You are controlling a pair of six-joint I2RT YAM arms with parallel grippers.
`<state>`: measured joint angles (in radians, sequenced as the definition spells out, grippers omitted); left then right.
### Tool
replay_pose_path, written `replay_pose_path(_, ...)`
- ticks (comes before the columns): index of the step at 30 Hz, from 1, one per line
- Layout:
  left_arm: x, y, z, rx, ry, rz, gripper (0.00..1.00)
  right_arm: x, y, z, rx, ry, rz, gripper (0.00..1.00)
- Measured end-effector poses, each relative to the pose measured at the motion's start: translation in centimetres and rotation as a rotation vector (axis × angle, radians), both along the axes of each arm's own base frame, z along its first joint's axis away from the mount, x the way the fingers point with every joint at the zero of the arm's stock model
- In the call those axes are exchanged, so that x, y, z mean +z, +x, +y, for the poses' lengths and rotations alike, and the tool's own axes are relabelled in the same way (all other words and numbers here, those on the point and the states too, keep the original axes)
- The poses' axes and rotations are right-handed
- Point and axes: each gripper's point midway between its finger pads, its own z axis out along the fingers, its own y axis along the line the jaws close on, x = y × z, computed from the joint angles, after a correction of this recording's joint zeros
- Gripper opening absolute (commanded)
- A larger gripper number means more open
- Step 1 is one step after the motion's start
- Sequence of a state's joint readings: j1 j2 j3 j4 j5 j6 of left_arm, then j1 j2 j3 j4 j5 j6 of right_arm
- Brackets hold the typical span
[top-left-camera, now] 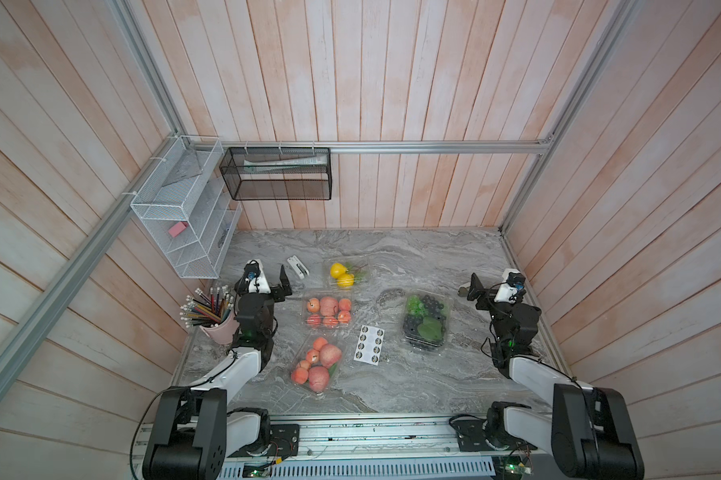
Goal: Label fruit boxes
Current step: Pick up the label sticker from the center of the board.
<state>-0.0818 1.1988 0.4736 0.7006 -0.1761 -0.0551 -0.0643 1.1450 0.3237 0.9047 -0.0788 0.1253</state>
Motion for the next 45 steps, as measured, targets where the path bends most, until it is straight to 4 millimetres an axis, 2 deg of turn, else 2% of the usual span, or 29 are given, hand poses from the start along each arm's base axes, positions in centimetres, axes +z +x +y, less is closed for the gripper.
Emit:
replay_pose_path(3, 1.6, 0.8, -1.3, -0.045, -0.035, 0.052, 1.0, 1.8, 0.7, 0.8, 0.027, 0.052, 0.054, 0.98)
replay_pose_path(6, 2.2, 1.4, -2.6, -0.089, -0.062, 0.132, 1.0, 3.4, 1.2, 3.1, 0.077, 0.079, 0.127, 0.98)
replay_pose_path(11, 1.1, 1.5, -4.4, -0.14, -0.132, 0.281, 0.98, 4.7, 0.9, 11.0, 0.224, 0.075, 0.298, 0.98)
replay_pose_path(13, -0.2, 1.3, -4.9, -0.152, -0.164, 0.35, 0.98, 3.9, 0.2, 14.3, 0.282, 0.075, 0.399, 0.98)
replay_pose_path(17, -2.8, 1.1, -5.4, -0.153, -0.213, 0.488, 0.99, 0.7, -1.8, 20.5, 0.349, 0.068, 0.645, 0.97)
replay_pose_path(20, -4.1, 1.3, -5.8, -0.159, -0.237, 0.56, 0.99, -1.5, -4.2, 24.7, 0.373, 0.068, 0.817, 0.9)
replay_pose_path(22, -4.7, 1.4, -6.0, -0.165, -0.248, 0.595, 0.99, -2.6, -5.9, 26.9, 0.38, 0.079, 0.911, 0.86)
replay_pose_path(28, -6.3, 1.5, -5.5, -0.159, -0.315, 0.676, 0.99, -5.8, -10.0, 32.8, 0.346, 0.108, 1.155, 0.85)
replay_pose_path(32, -6.7, 1.3, -4.6, -0.146, -0.352, 0.696, 0.99, -8.6, -11.5, 34.9, 0.293, 0.102, 1.282, 0.84)
replay_pose_path(37, -6.8, 1.2, -4.2, -0.146, -0.369, 0.702, 0.99, -12.4, -13.1, 35.0, 0.21, 0.091, 1.405, 0.84)
replay_pose_path(45, -7.1, 1.0, -4.8, -0.167, -0.4, 0.712, 0.99, -15.0, -13.8, 34.9, 0.168, 0.097, 1.469, 0.89)
